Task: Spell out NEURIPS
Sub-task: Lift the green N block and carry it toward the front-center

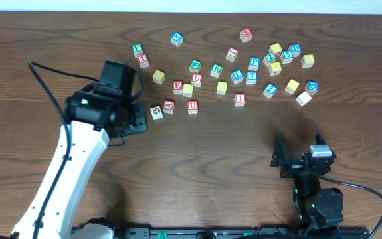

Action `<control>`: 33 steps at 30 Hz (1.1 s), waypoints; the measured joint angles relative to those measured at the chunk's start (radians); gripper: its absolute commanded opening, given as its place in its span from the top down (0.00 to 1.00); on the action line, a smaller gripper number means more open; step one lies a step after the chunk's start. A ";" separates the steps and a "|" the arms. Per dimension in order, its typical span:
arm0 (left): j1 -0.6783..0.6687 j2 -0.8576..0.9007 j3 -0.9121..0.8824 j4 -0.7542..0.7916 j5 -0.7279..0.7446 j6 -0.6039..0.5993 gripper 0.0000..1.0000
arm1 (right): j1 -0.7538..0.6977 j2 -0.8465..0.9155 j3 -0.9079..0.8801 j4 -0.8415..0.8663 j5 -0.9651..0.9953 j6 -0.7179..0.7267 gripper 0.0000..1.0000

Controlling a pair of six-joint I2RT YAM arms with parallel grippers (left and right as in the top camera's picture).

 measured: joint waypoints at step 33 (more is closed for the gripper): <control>-0.208 0.444 -0.147 0.351 0.034 -0.030 0.81 | 0.000 0.000 0.000 0.000 0.000 0.000 0.01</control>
